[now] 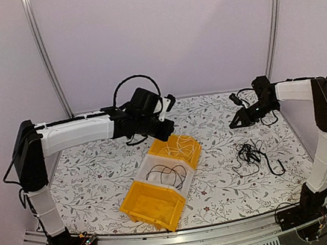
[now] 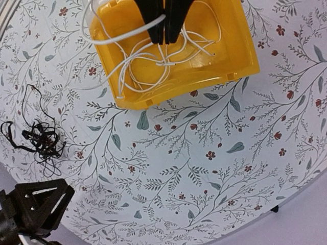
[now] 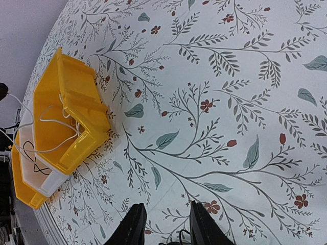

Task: Untangle the cables

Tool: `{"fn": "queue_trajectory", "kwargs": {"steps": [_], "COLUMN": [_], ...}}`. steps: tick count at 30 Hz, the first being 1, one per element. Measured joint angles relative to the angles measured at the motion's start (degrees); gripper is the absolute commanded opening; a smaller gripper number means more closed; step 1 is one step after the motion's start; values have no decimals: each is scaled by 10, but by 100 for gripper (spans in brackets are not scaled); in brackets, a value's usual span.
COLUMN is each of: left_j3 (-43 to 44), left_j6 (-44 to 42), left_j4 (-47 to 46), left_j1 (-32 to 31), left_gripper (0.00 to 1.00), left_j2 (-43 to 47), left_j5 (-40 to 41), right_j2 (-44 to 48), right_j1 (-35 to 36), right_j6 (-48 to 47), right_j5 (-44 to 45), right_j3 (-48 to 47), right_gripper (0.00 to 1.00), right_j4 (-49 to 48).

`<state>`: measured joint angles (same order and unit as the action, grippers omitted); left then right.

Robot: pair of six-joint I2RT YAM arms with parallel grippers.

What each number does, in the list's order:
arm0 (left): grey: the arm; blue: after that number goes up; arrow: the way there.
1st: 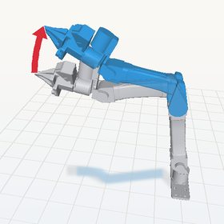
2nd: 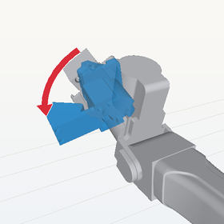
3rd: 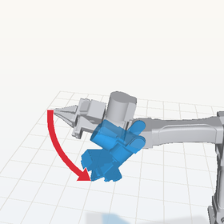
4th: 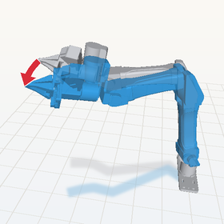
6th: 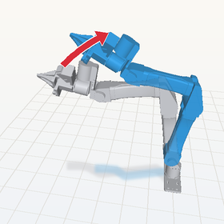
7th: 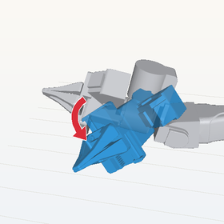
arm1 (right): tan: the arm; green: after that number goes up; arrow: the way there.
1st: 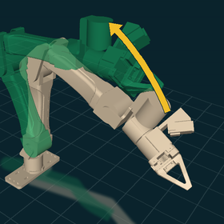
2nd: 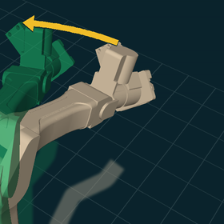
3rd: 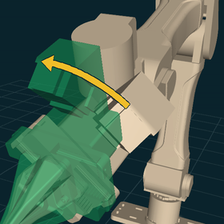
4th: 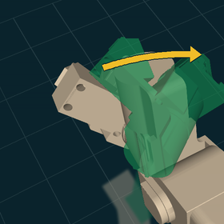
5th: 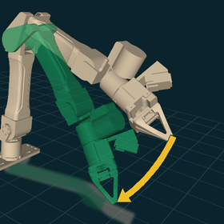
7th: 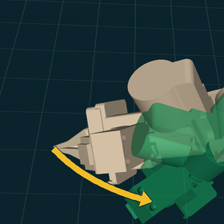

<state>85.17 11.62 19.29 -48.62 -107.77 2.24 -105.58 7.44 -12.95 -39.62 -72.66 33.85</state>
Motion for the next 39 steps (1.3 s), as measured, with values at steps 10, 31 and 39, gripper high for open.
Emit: {"fn": "queue_trajectory", "kwargs": {"steps": [10,31,39], "left_j3": [-3,89,89], "left_j6": [-5,-4,-4], "left_j4": [32,104,107], "left_j1": [12,19,19], "left_gripper": [0,0,3], "left_j2": [-32,-132,-151], "left_j5": [9,26,12], "right_j2": [0,0,0], "right_j1": [0,0,0], "right_j6": [0,0,0], "right_j5": [0,-1,-1], "right_j3": [0,7,7], "right_gripper": [34,36,36], "right_j4": [0,0,0]}}
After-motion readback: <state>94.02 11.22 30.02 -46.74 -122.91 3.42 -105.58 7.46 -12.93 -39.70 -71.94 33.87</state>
